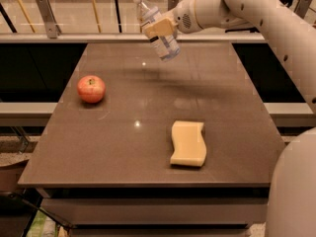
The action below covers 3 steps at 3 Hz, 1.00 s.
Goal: Place blue plastic bottle upright
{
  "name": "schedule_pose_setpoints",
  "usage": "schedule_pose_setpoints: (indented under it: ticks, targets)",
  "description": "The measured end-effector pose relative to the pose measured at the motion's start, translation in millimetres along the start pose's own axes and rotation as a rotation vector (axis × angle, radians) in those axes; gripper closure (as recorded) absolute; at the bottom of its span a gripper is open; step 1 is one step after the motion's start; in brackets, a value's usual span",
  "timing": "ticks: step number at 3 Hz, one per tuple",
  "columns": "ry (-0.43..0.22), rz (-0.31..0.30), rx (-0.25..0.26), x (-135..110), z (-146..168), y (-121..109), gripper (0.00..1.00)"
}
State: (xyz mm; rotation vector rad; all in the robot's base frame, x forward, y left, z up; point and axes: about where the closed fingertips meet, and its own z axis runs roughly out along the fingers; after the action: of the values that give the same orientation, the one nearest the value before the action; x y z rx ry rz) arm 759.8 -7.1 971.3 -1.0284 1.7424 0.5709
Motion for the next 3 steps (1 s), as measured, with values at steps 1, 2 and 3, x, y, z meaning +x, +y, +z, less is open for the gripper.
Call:
schedule_pose_setpoints:
  ticks: [1, 2, 3]
  targets:
    - [-0.084, 0.033, -0.016, 1.7, 5.8, -1.9, 1.00]
    - [-0.151, 0.061, -0.004, 2.5, 15.5, -3.0, 1.00]
    - [-0.216, 0.084, 0.020, 5.5, 26.5, -5.3, 1.00]
